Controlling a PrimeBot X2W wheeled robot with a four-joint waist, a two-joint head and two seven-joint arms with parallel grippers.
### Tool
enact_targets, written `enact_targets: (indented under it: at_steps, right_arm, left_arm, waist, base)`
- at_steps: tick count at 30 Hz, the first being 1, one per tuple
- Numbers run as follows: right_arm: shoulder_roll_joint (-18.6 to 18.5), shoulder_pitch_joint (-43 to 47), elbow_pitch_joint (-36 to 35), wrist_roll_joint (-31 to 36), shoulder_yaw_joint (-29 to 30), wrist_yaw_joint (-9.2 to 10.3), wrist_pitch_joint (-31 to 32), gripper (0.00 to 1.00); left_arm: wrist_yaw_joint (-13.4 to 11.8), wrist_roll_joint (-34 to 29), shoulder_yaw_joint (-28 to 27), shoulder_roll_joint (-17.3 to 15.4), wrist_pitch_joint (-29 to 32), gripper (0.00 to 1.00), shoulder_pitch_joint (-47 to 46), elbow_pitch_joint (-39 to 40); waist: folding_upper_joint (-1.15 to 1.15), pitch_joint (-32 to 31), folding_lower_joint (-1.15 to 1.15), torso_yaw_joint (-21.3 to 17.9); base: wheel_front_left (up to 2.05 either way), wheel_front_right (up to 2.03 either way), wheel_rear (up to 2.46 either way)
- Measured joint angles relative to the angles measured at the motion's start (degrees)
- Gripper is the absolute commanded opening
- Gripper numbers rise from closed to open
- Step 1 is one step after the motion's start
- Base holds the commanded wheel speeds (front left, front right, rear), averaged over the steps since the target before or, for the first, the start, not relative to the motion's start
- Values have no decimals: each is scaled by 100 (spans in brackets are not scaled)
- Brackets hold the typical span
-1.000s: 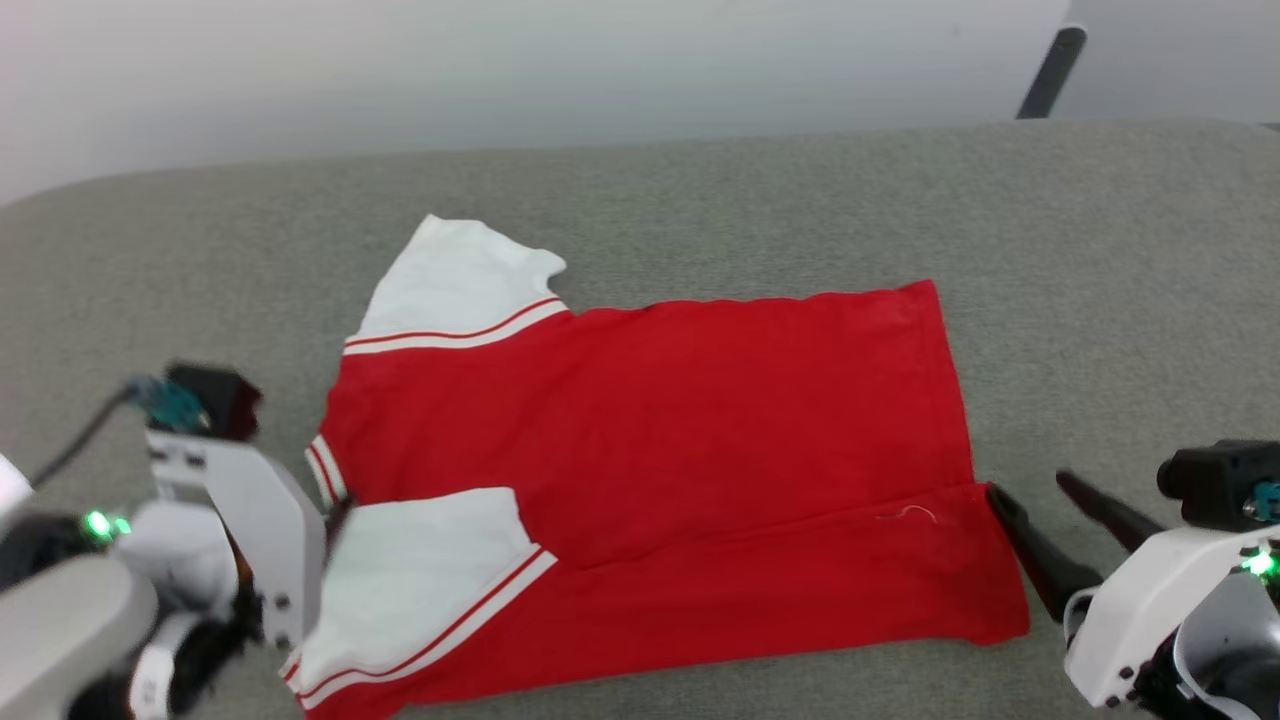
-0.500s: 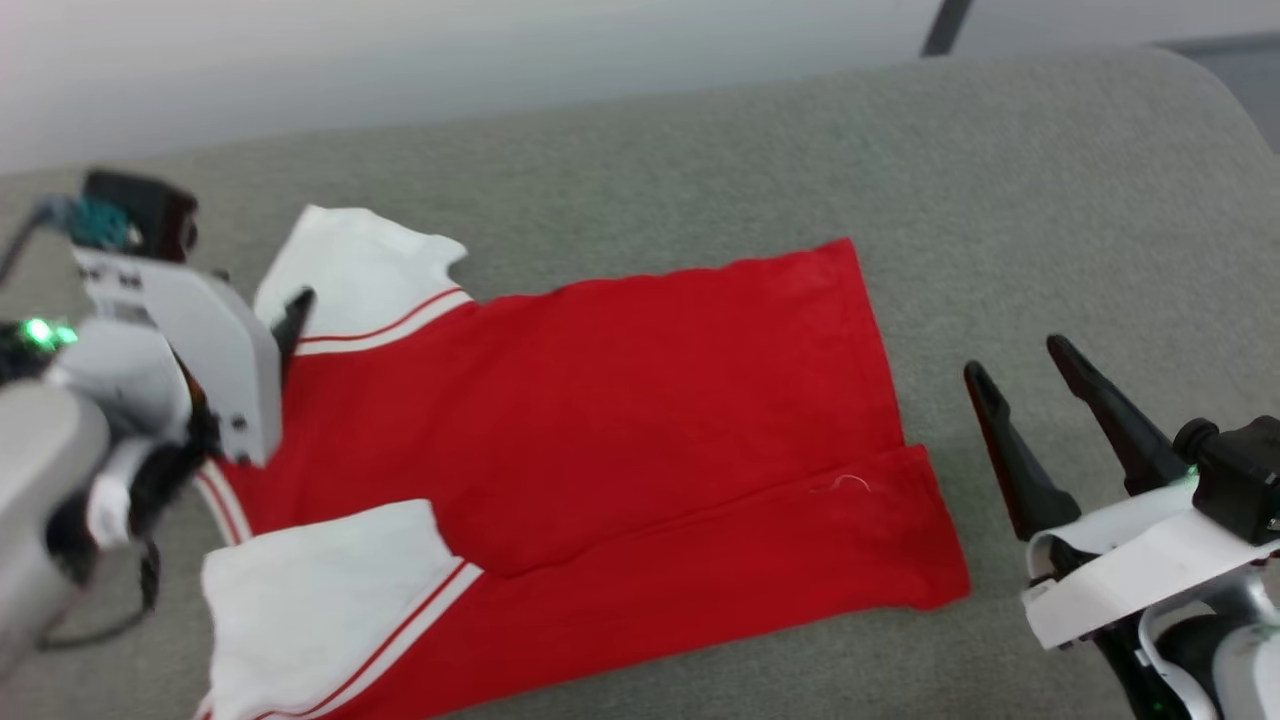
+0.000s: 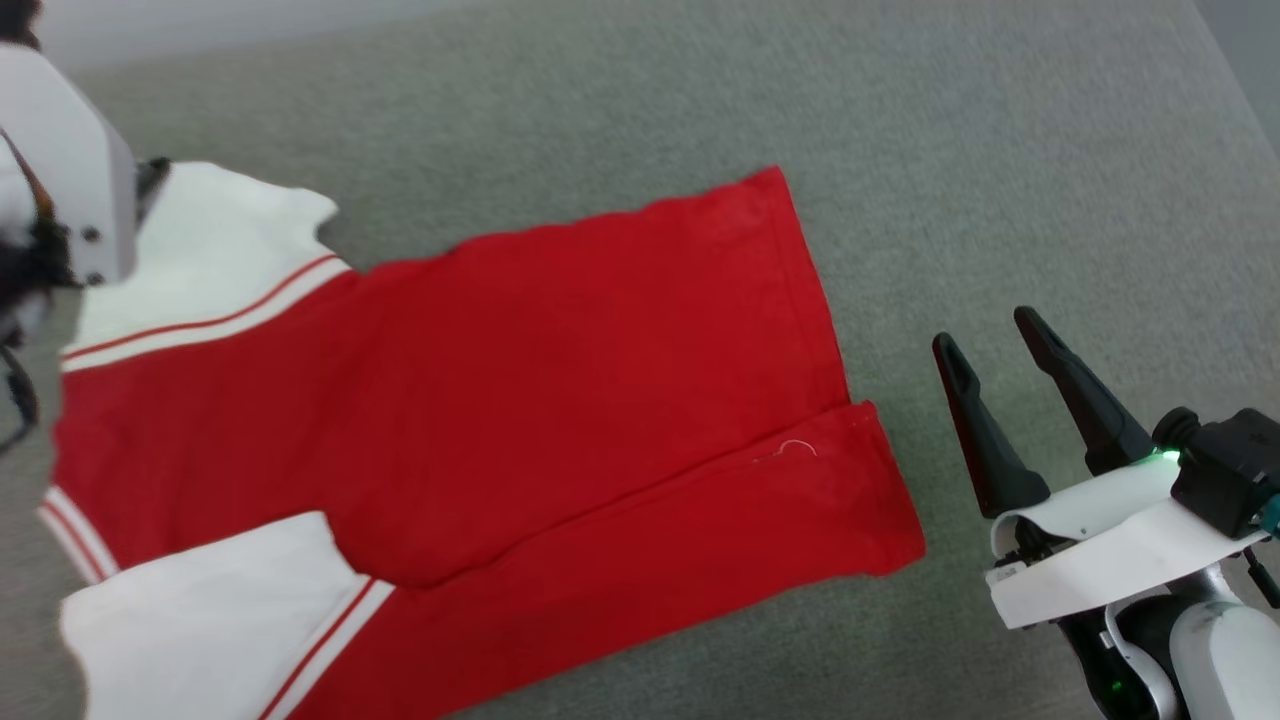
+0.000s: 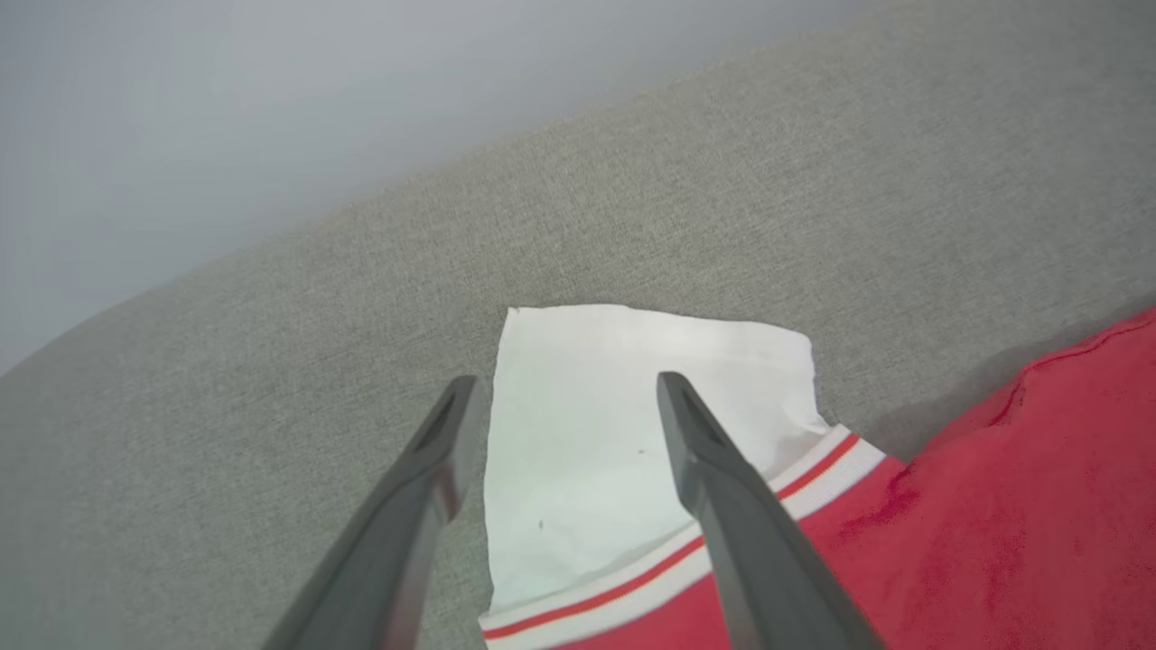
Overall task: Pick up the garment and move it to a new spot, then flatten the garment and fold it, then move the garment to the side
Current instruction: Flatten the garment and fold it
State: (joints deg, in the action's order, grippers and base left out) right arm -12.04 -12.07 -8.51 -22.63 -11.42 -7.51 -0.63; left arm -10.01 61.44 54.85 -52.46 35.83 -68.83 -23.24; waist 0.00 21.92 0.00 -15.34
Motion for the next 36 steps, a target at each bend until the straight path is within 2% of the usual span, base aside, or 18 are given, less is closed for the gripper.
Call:
enact_targets:
  at_steps: [2,8,15,19,20,21,22,23,30,36]
  right_arm:
    - [19,-33,21,-52,-21,-1,-52,100]
    - [44,-143,103,-110,-155,0,-191,100]
    - [26,-272,178,-221,-275,-1,-291,100]
    - [-1,-301,192,-258,-300,0,-300,100]
    - [-2,-305,193,-259,-305,0,-299,100]
    - [-2,-307,196,-261,-307,0,-298,100]
    - [-4,-313,198,-269,-305,-1,-297,100]
    - [-4,-320,197,-275,-301,0,-294,100]
    - [-27,-464,160,-411,-245,-1,-148,100]
    - [-197,-943,234,-487,-159,0,311,100]
  left_arm:
    - [151,-44,64,16,263,100,-199,-231]
    - [398,-114,169,62,856,100,-711,-912]
    - [499,-261,311,118,1245,100,-1031,-1486]
    - [439,-133,250,205,1441,100,-1122,-1758]
    - [437,-116,246,222,1490,84,-1138,-1800]
    - [409,-77,234,252,1545,59,-1155,-1834]
    - [399,-21,220,292,1599,21,-1160,-1853]
    - [396,16,209,325,1617,0,-1160,-1858]
    - [381,54,202,520,1502,0,-1122,-1820]
    - [371,63,219,766,1366,0,-1055,-1864]
  waist:
    - [0,126,0,-76]
    - [0,495,0,-276]
    - [0,812,0,-444]
    - [0,910,0,-483]
    - [0,924,0,-483]
    - [0,933,0,-478]
    - [0,938,0,-469]
    - [0,941,0,-458]
    - [0,933,0,-343]
    - [0,849,0,-203]
  base:
    - [0,0,0]
    - [0,0,0]
    - [0,0,0]
    - [0,0,0]
    - [0,0,0]
    - [0,0,0]
    - [0,0,0]
    - [0,0,0]
    - [0,0,0]
    - [0,0,0]
